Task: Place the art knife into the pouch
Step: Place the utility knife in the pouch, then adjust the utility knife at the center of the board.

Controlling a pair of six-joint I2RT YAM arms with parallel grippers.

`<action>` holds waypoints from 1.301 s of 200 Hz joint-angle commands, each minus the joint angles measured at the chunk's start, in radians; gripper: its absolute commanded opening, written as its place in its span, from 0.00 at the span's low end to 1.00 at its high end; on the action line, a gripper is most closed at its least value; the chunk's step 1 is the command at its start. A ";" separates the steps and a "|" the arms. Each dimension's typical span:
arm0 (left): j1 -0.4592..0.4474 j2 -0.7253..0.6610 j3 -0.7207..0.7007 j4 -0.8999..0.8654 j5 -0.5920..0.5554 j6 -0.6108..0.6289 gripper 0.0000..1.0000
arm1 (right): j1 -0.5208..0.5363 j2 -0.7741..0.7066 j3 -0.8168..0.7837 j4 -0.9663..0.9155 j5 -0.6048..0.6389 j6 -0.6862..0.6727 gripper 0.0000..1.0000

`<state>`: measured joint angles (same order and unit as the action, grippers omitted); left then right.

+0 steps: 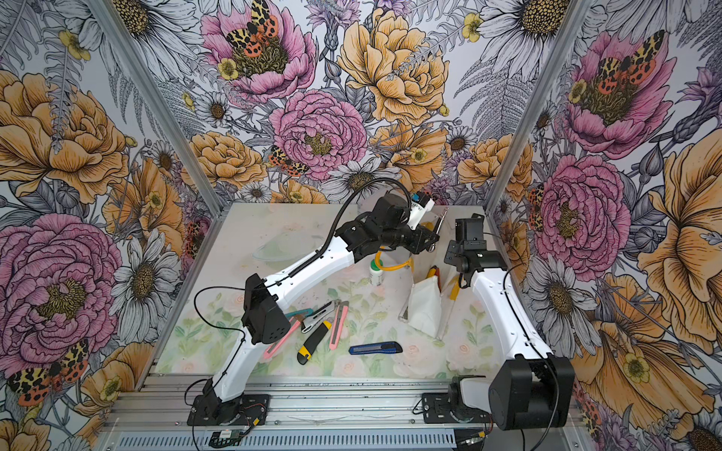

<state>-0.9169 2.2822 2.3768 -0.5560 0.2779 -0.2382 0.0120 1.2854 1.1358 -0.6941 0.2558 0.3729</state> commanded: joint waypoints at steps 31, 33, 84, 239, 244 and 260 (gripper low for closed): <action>0.014 -0.011 -0.002 0.033 -0.011 0.028 0.77 | -0.008 0.024 0.007 0.010 -0.011 -0.016 0.00; 0.014 -0.010 -0.003 0.033 -0.011 0.028 0.78 | -0.009 0.024 0.007 0.009 -0.011 -0.018 0.00; 0.023 -0.019 -0.015 0.032 -0.016 0.033 0.99 | -0.012 0.023 0.006 0.009 -0.010 -0.015 0.00; 0.422 -0.726 -1.077 -0.104 -0.375 -0.467 0.99 | -0.019 0.060 0.026 0.011 0.061 0.018 0.00; 0.435 -0.745 -1.117 -0.118 -0.372 -0.499 0.99 | -0.019 0.065 0.030 0.012 0.060 0.019 0.00; 0.466 -0.811 -1.255 -0.126 -0.333 -0.608 0.96 | -0.019 0.077 0.039 0.012 0.058 0.026 0.00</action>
<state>-0.4831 1.5326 1.2873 -0.5964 -0.0486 -0.6113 -0.0013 1.3342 1.1381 -0.6945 0.2913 0.3775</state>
